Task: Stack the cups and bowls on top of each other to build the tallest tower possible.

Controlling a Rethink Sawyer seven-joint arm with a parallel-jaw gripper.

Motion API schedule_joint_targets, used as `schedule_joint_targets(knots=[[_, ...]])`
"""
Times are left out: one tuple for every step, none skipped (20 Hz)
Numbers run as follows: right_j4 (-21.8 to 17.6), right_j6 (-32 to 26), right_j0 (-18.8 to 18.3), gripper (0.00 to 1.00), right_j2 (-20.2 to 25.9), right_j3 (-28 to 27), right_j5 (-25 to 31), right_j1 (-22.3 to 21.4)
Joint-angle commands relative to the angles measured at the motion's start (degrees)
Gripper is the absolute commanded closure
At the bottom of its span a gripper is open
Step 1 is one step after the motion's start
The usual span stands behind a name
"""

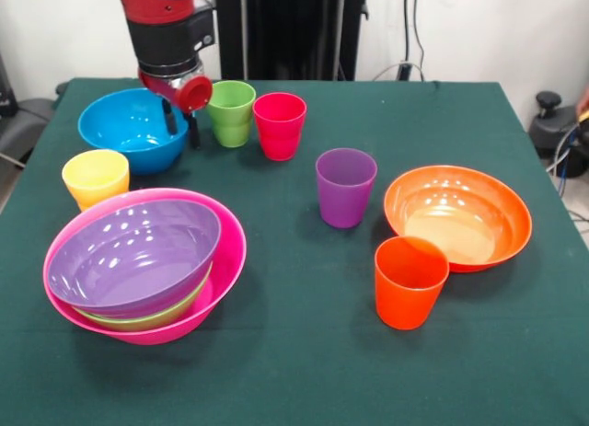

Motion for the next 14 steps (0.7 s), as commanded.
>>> schedule_joint_targets(knots=[[-4.15, -6.85, -0.08, 0.0, 2.41, -6.07, 3.91, 2.56], [-4.48, -6.69, 0.25, 0.0, 2.05, -6.13, 3.56, 2.45], [-4.81, -6.53, 0.59, 0.0, 1.68, -6.19, 3.21, 2.34], [-5.31, -6.17, 1.1, 1.0, 1.11, -6.22, 2.54, 2.23], [-5.37, -6.17, 1.29, 1.0, 0.95, -6.35, 2.67, 2.25], [-5.42, -6.17, 1.48, 1.0, 0.8, -6.48, 2.8, 2.28], [-5.68, -6.02, 1.68, 1.0, 0.57, -6.63, 2.39, 2.29], [-5.77, -6.07, 1.74, 1.0, 0.56, -6.83, 2.52, 2.27], [-5.84, -5.98, 1.81, 1.0, 0.47, -6.93, 2.69, 2.24], [-5.97, -6.02, 1.83, 1.0, 0.47, -7.04, 2.83, 2.23], [-6.0, -6.01, 1.82, 1.0, 0.49, -7.12, 3.0, 2.23], [-6.09, -6.1, 1.79, 1.0, 0.57, -7.27, 3.13, 2.26], [-6.04, -6.19, 1.74, 1.0, 0.67, -7.37, 3.44, 2.29], [-6.08, -6.29, 1.68, 1.0, 0.73, -7.42, 3.64, 2.34]])
